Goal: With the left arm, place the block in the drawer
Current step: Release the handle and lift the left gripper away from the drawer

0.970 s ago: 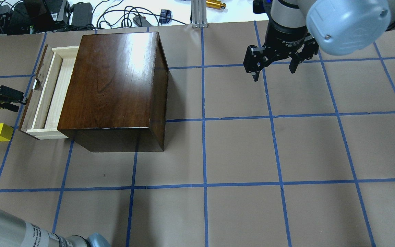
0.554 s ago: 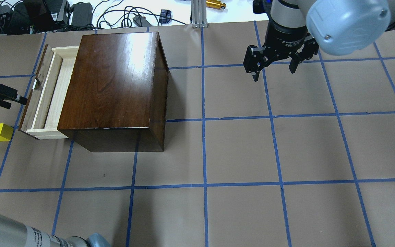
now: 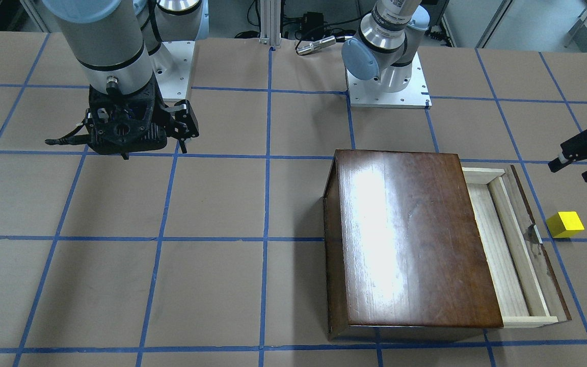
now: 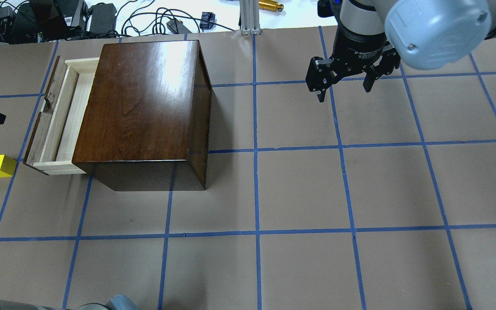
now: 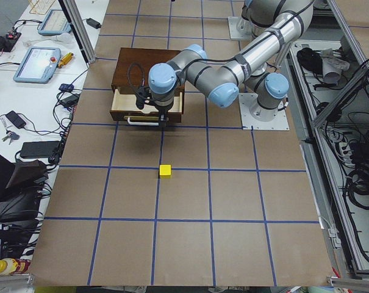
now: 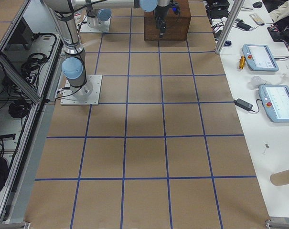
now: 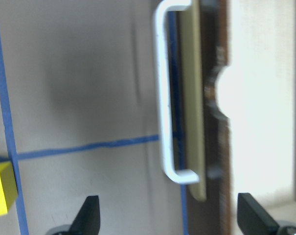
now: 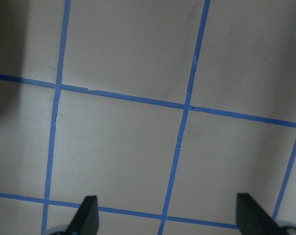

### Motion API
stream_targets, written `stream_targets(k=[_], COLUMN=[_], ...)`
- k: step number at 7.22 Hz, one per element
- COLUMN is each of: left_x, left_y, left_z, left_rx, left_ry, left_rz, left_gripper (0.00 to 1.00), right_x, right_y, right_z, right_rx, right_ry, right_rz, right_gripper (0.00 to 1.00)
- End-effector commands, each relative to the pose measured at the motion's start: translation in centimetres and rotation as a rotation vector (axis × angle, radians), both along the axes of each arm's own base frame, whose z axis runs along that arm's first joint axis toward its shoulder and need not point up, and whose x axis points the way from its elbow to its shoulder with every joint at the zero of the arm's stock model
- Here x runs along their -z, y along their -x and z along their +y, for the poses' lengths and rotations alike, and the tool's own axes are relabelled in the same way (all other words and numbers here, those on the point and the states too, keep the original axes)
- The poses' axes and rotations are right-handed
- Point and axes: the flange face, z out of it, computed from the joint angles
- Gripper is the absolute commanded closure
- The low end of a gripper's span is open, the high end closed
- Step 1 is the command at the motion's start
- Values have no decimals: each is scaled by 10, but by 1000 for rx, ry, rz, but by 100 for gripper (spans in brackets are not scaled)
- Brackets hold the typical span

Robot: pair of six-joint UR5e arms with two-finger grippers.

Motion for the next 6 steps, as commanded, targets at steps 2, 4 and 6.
stream_targets(k=[2, 4, 6], left_x=[-72, -85, -86], left_y=[49, 132, 249], left_z=[53, 30, 7], left_rx=[-100, -152, -219], left_ry=[-27, -62, -66], left_rz=[-51, -91, -140], left_gripper=[0, 0, 0], right_x=[0, 0, 0], right_y=[0, 0, 0], right_z=[0, 0, 0], right_rx=[1, -1, 1], right_ry=[0, 0, 0], right_rz=[0, 0, 0], right_gripper=[0, 0, 0])
